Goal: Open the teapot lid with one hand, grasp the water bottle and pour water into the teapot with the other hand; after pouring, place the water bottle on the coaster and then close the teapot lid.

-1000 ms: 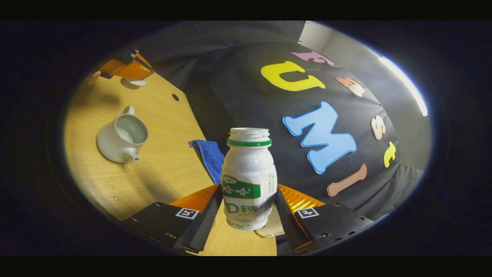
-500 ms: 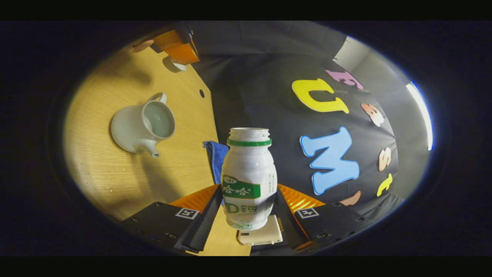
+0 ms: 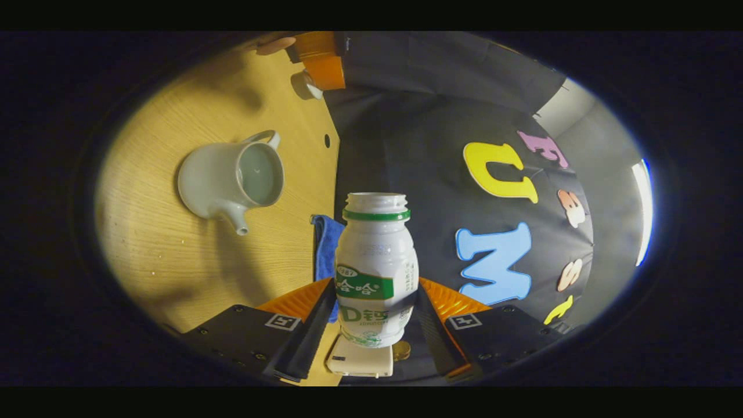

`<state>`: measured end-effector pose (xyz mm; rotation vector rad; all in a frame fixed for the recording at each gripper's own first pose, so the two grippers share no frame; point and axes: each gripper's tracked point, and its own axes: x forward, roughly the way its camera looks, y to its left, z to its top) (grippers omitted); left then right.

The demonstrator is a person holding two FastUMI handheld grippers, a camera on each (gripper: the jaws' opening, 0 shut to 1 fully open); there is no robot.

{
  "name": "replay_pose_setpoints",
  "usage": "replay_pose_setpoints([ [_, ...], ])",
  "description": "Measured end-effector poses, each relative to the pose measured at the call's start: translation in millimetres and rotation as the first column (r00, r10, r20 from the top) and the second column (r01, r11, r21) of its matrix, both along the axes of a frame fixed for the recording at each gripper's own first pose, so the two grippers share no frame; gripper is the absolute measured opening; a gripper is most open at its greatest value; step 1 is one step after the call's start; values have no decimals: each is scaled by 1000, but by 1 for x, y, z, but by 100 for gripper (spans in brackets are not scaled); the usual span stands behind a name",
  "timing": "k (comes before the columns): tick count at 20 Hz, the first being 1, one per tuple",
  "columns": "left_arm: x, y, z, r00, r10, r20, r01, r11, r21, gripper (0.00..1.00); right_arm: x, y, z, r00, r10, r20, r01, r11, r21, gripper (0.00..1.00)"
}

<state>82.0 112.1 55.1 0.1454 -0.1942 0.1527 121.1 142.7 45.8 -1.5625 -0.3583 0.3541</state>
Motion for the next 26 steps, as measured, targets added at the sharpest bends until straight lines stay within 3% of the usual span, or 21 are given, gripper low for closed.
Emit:
replay_pose_setpoints([
  [19, 2, -1, -3, 1000, 0, -8, 0, 1000, 5, 18, 2, 12, 35, 989, 68, 134, -50, 989, -137, 77],
  [20, 2, 0, -4, 1000, 0, -9, 0, 1000, 6, 0, 2, 13, 36, 988, 71, 135, -52, 989, -140, 77],
  [21, 3, 0, -5, 1000, 1, -9, -1, 1000, 6, 0, 2, 14, 36, 988, 73, 135, -54, 988, -142, 77],
  [22, 3, 0, -4, 1000, 1, -9, -1, 1000, 6, 18, 1, 15, 37, 988, 76, 136, -56, 988, -144, 77],
  [24, 3, 0, -4, 1000, 1, -9, 0, 1000, 6, 18, 1, 16, 37, 987, 82, 139, -61, 987, -147, 77],
  [25, 3, 0, -4, 1000, 1, -9, -1, 1000, 7, 0, 1, 17, 38, 986, 83, 141, -62, 987, -148, 77],
  [26, 3, 1, -4, 1000, 2, -9, -2, 1000, 7, 0, 1, 18, 40, 986, 86, 145, -64, 987, -148, 77],
])
